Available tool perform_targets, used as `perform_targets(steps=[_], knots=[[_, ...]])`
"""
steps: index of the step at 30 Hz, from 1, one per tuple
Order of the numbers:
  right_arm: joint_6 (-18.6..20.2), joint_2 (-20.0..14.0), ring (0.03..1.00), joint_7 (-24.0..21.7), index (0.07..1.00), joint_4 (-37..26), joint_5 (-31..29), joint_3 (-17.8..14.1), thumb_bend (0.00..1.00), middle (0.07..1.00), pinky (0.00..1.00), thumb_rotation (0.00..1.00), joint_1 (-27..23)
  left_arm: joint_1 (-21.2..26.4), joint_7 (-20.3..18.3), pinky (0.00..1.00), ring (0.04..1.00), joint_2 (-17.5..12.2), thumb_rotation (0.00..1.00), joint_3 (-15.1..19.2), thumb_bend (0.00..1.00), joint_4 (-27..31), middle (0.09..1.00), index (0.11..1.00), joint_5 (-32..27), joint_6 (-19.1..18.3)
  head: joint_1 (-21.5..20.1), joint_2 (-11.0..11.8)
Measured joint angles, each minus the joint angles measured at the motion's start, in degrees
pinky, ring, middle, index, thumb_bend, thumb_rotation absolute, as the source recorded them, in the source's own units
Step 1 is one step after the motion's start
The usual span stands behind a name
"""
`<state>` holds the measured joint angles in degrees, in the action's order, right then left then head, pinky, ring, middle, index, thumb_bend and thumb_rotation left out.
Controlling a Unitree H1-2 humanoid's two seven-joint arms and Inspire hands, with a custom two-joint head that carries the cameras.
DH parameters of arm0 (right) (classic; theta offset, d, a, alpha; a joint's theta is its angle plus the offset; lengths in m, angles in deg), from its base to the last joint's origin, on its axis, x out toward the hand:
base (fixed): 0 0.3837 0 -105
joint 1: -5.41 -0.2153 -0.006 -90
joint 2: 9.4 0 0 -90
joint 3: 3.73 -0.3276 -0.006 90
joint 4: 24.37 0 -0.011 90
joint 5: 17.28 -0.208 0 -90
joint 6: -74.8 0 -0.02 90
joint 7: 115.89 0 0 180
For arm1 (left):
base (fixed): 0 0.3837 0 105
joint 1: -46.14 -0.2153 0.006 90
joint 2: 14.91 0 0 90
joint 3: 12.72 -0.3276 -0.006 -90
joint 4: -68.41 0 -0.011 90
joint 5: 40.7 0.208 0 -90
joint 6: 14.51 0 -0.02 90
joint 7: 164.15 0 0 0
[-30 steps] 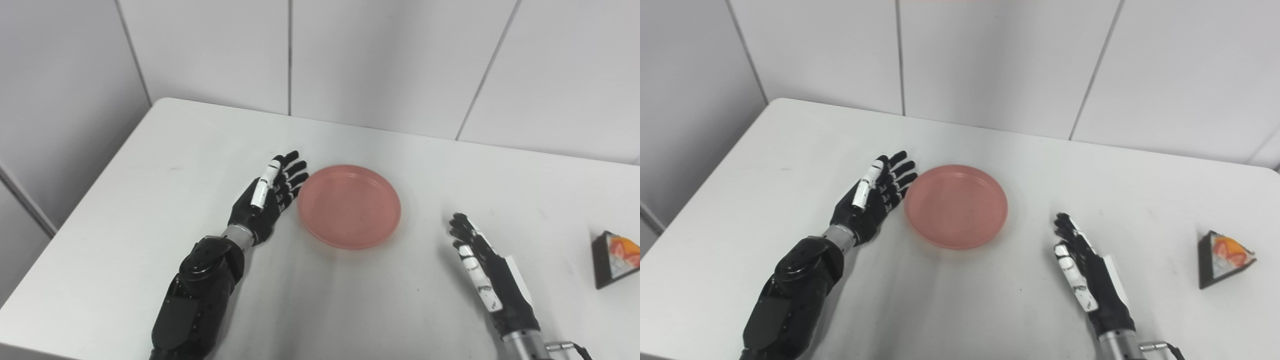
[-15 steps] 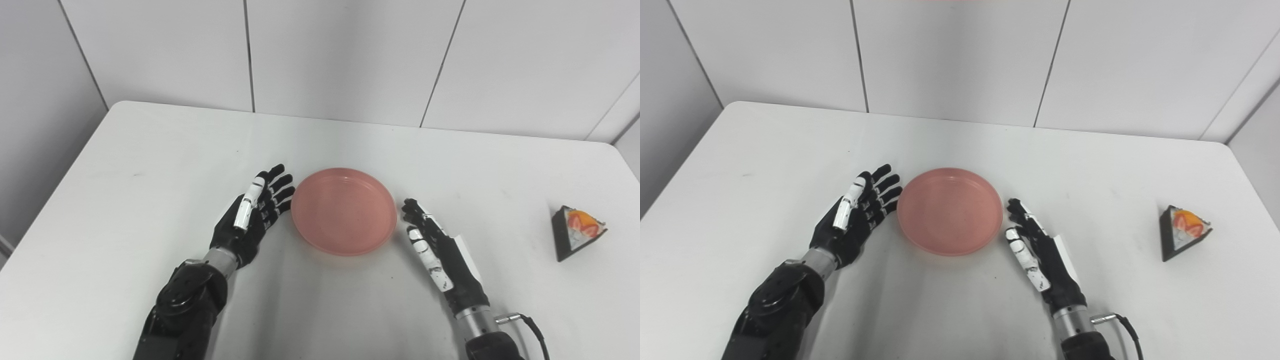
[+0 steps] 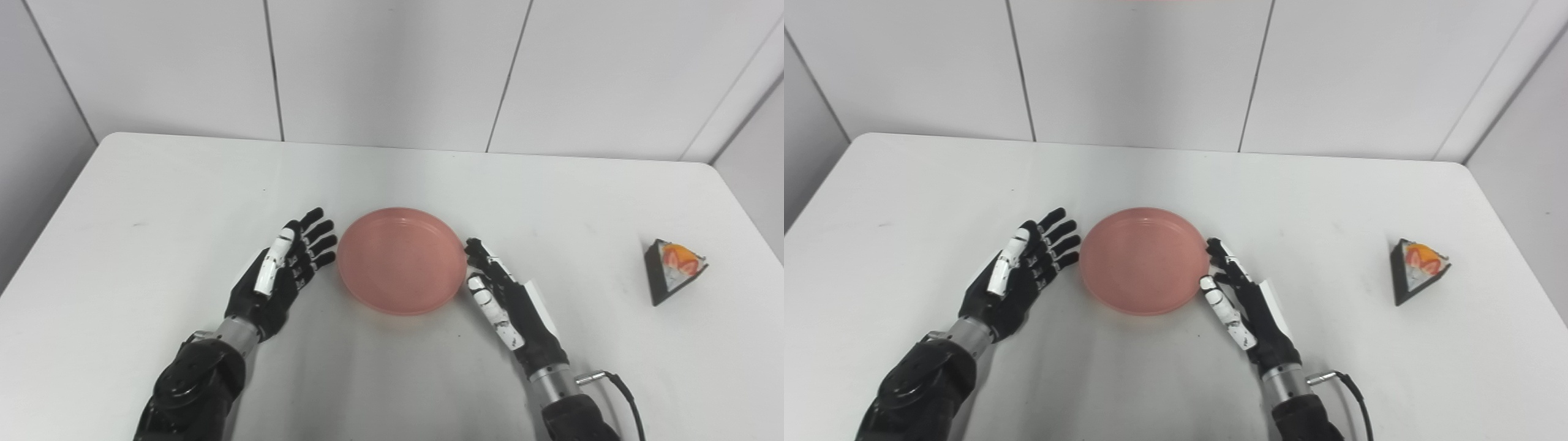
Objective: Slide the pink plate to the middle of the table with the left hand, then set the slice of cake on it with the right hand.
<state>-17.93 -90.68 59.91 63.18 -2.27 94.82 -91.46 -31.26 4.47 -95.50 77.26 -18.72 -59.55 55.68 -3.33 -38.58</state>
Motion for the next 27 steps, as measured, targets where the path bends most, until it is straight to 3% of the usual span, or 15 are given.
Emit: perform_targets(steps=[5,9,15,19,23,27], knots=[[0.1,0.2,0.917,1.5,0.933,-1.1,3.4,-0.5,0.33,0.933,0.86,1.0,0.1,0.0,0.0,0.91,0.924,0.1,1.0,-0.2,0.39,0.1,0.933,0.912,0.1,0.2,-3.3,0.5],[1.6,0.4,0.929,3.3,0.937,-5.5,8.0,-1.2,0.3,0.938,0.88,1.0,-0.1,-0.2,-0.5,0.9,0.914,-0.2,1.0,-0.1,0.4,-0.3,0.925,0.906,0.1,0.9,-5.9,1.5],[5.2,0.4,0.917,4.6,0.922,-10.4,17.0,-1.4,0.49,0.947,0.85,0.97,-2.6,0.0,-3.1,0.9,0.911,-1.4,0.99,0.8,0.41,-2.9,0.923,0.909,-0.6,3.6,-9.3,2.6],[6.8,-0.1,0.934,5.0,0.934,-13.3,22.0,-2.4,0.62,0.976,0.84,0.95,-4.3,0.7,-5.6,0.88,0.905,-2.6,0.96,2.0,0.42,-6.0,0.921,0.909,-2.3,6.4,-13.9,4.0],[7.6,-0.6,0.896,5.3,0.944,-14.8,26.7,-3.4,0.76,0.98,0.73,0.88,-5.9,1.3,-8.0,0.87,0.896,-3.8,0.91,3.3,0.45,-8.5,0.914,0.904,-3.8,8.2,-19.6,5.6],[11.3,-0.9,0.861,5.5,0.936,-16.3,31.8,-5.2,0.8,0.959,0.67,0.8,-7.3,2.6,-10.5,0.86,0.882,-4.4,0.9,4.7,0.45,-12.1,0.9,0.888,-5.3,10.5,-22.3,6.5]])
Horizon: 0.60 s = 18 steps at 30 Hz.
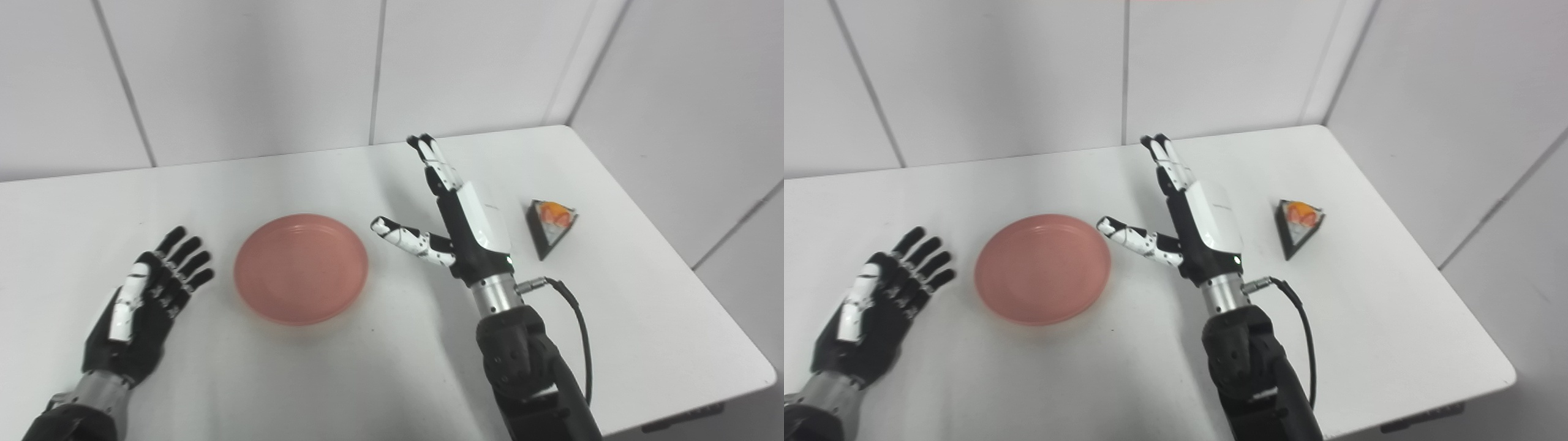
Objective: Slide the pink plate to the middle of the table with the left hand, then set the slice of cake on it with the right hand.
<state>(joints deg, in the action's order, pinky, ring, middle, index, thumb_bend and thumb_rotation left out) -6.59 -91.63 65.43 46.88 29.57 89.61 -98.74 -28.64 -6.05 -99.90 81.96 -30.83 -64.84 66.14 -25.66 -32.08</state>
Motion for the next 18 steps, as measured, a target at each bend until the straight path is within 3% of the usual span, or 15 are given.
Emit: perform_targets(steps=[6,8,18], knots=[[6.7,-2.0,0.797,-0.2,0.951,-0.4,11.5,-2.2,0.86,0.937,0.57,0.76,-3.4,2.1,-2.0,0.84,0.862,-1.9,0.9,1.4,0.44,-3.8,0.879,0.865,-1.5,0.6,-2.6,0.8],[8.4,-2.7,0.791,-0.3,0.953,-0.2,13.6,-3.0,0.84,0.936,0.55,0.73,-3.9,2.2,-2.0,0.84,0.864,-2.2,0.94,1.8,0.42,-4.3,0.882,0.868,-1.8,0.6,-3.2,0.9],[15.4,-5.9,0.731,-4.4,0.932,0.5,20.1,-6.3,0.88,0.875,0.51,0.73,-5.5,3.5,-1.9,0.81,0.852,-4.4,0.95,2.5,0.42,-6.6,0.866,0.853,-2.2,0.6,-5.9,1.1]])
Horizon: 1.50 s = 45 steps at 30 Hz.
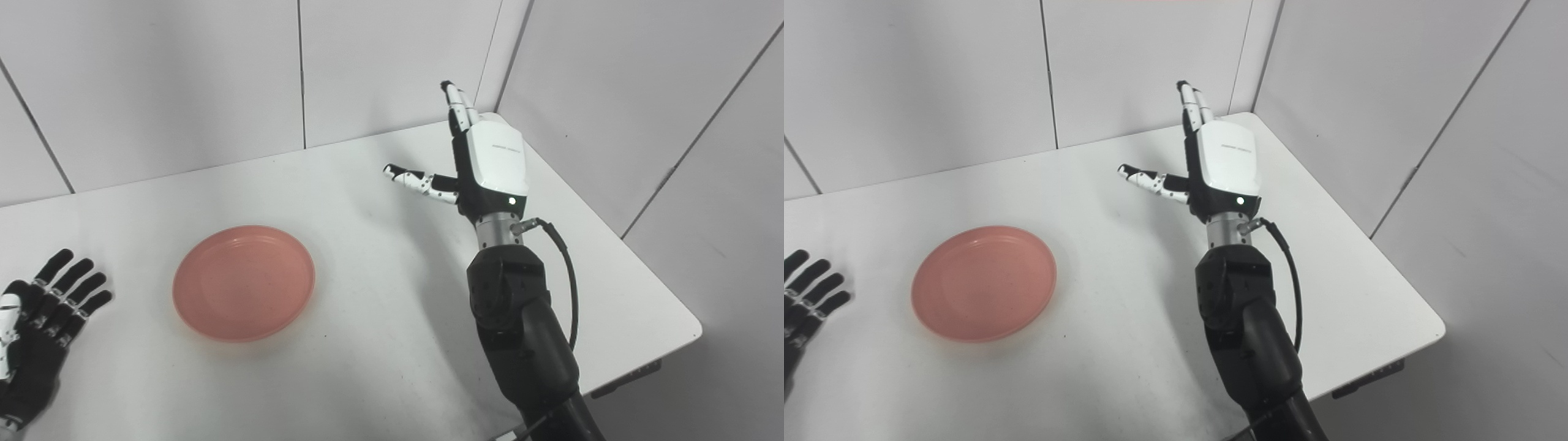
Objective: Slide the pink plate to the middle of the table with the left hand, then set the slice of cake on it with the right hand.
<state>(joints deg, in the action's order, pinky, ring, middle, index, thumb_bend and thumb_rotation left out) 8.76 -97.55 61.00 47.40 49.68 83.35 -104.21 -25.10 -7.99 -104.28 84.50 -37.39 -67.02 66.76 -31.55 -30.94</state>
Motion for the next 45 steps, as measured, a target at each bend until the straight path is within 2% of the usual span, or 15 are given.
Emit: perform_targets(steps=[6,12,18,21,27,30,41,45], knots=[[2.2,-1.0,0.745,-1.6,0.929,2.6,0.3,-1.7,0.88,0.887,0.51,0.73,-0.3,0.8,-0.1,0.81,0.85,-1.0,0.93,0.2,0.43,-1.4,0.864,0.848,0.0,0.2,-0.5,-0.2],[2.5,-2.3,0.794,-2.1,0.925,5.7,0.0,-3.8,0.88,0.928,0.55,0.72,-0.6,1.2,-0.6,0.81,0.846,-1.1,0.9,0.3,0.44,-2.6,0.86,0.842,-0.1,1.1,-0.7,-0.4],[2.6,-3.3,0.797,-4.2,0.937,7.9,-0.7,-5.1,0.89,0.945,0.52,0.74,-0.7,1.3,-1.1,0.79,0.833,-1.3,0.86,0.4,0.45,-2.8,0.851,0.834,-0.3,1.1,-0.3,-0.7],[2.6,-4.0,0.795,-5.7,0.933,7.9,-0.7,-5.2,0.89,0.942,0.52,0.74,-0.7,1.3,-1.2,0.79,0.835,-1.3,0.86,0.4,0.46,-2.9,0.854,0.837,-0.3,1.1,-0.6,-0.8],[2.6,-4.5,0.798,-5.8,0.933,7.7,-0.7,-6.0,0.89,0.93,0.52,0.74,0.0,1.5,-2.2,0.79,0.835,-1.4,0.84,0.5,0.47,-3.5,0.853,0.835,-0.3,1.5,-0.8,-0.9],[2.6,-4.5,0.796,-8.2,0.942,7.5,-0.2,-6.8,0.88,0.938,0.52,0.76,0.4,1.5,-2.3,0.79,0.839,-1.5,0.84,0.5,0.47,-3.6,0.856,0.836,-0.3,1.5,-0.8,-1.1],[2.7,-4.4,0.784,-11.4,0.941,5.8,0.6,-8.1,0.87,0.933,0.5,0.71,1.5,2.1,-2.5,0.78,0.83,-1.9,0.83,0.8,0.47,-4.9,0.849,0.832,-0.8,1.8,-0.9,-1.5],[2.7,-3.7,0.782,-11.7,0.947,8.4,1.7,-8.2,0.91,0.943,0.49,0.75,1.1,2.1,-2.5,0.78,0.831,-2.1,0.83,0.7,0.46,-4.9,0.85,0.835,-0.9,1.8,-1.0,-1.7]])
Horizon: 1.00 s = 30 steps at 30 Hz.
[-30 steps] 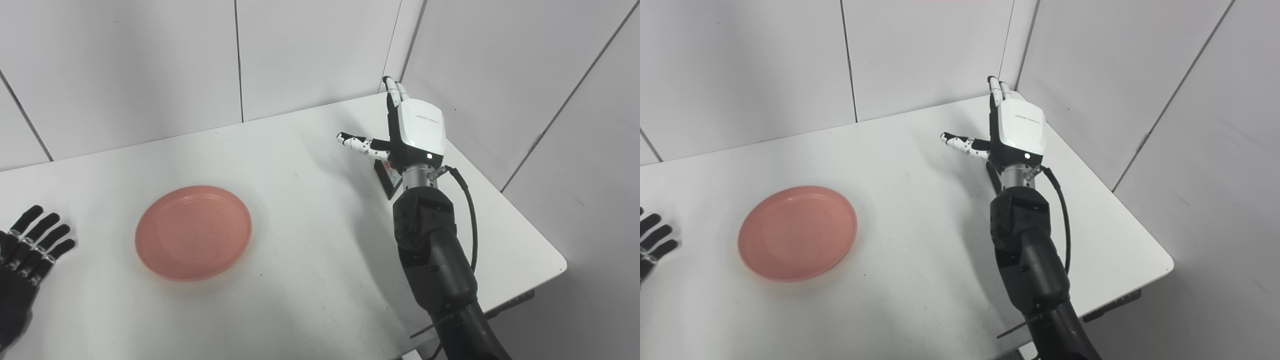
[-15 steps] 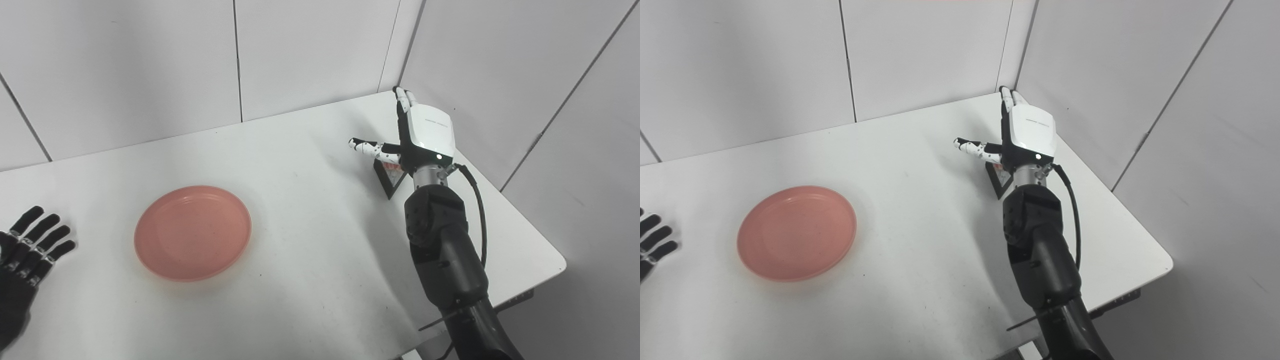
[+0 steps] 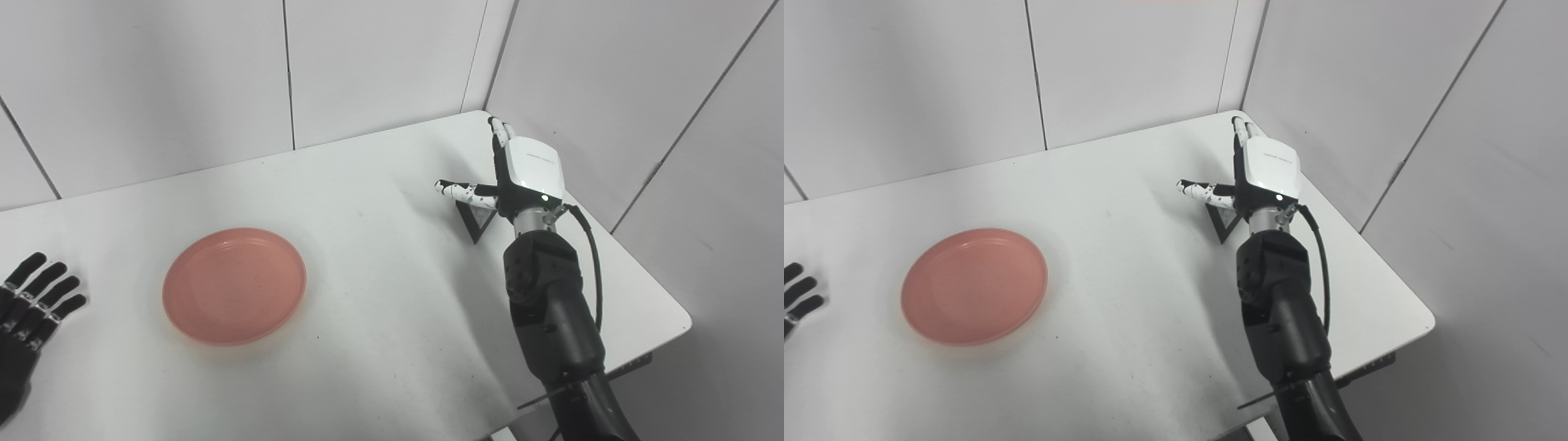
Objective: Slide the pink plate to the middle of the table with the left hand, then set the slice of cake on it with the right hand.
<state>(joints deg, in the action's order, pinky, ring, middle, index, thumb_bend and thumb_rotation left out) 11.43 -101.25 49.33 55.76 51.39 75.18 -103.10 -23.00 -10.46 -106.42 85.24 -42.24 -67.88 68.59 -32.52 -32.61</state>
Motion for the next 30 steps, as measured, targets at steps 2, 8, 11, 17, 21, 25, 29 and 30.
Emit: perform_targets(steps=[2,8,11,17,21,25,29,30], knots=[[0.0,0.5,0.782,-0.4,0.95,1.9,0.0,0.0,0.92,0.949,0.49,0.76,-0.1,0.0,0.0,0.78,0.832,-0.2,0.83,0.0,0.46,0.0,0.851,0.834,-0.2,0.0,0.0,-0.3],[0.0,1.2,0.783,-0.9,0.955,5.9,-0.4,0.0,0.89,0.952,0.49,0.72,-1.3,-0.1,0.0,0.78,0.828,-0.4,0.83,0.0,0.46,0.0,0.85,0.833,-0.6,0.0,0.0,-0.5],[0.0,1.2,0.796,-0.9,0.959,7.4,-0.6,0.0,0.89,0.955,0.5,0.73,-2.3,-0.1,0.0,0.78,0.827,-0.4,0.83,-0.1,0.46,0.1,0.85,0.833,-0.6,0.0,-0.1,-0.6],[0.0,1.0,0.796,-0.7,0.962,10.2,-0.8,0.3,0.89,0.952,0.51,0.73,-3.5,-0.2,0.0,0.78,0.829,-0.5,0.83,-0.1,0.47,0.2,0.852,0.837,-0.6,0.0,-0.2,-0.9],[0.0,0.5,0.798,-0.3,0.964,12.1,-0.8,0.4,0.89,0.957,0.52,0.73,-4.5,-0.2,0.0,0.79,0.834,-0.5,0.83,-0.1,0.46,0.2,0.857,0.842,-0.6,0.0,-0.4,-1.1],[0.0,0.0,0.784,-0.2,0.952,12.9,-0.9,0.4,0.9,0.955,0.51,0.73,-4.9,-0.3,0.0,0.79,0.834,-0.6,0.84,-0.2,0.47,0.3,0.856,0.84,-0.7,0.0,-0.5,-1.2],[0.0,-0.4,0.777,0.5,0.946,12.9,-1.3,0.2,0.92,0.949,0.5,0.74,-4.9,-0.7,0.0,0.78,0.829,-0.7,0.84,-0.2,0.46,0.7,0.851,0.835,-0.7,0.0,-0.6,-1.3],[0.0,-0.5,0.777,0.5,0.942,12.9,-1.3,0.0,0.92,0.95,0.5,0.74,-4.9,-0.7,0.0,0.78,0.829,-0.7,0.85,-0.2,0.46,0.7,0.852,0.834,-0.7,0.0,-0.6,-1.3]])
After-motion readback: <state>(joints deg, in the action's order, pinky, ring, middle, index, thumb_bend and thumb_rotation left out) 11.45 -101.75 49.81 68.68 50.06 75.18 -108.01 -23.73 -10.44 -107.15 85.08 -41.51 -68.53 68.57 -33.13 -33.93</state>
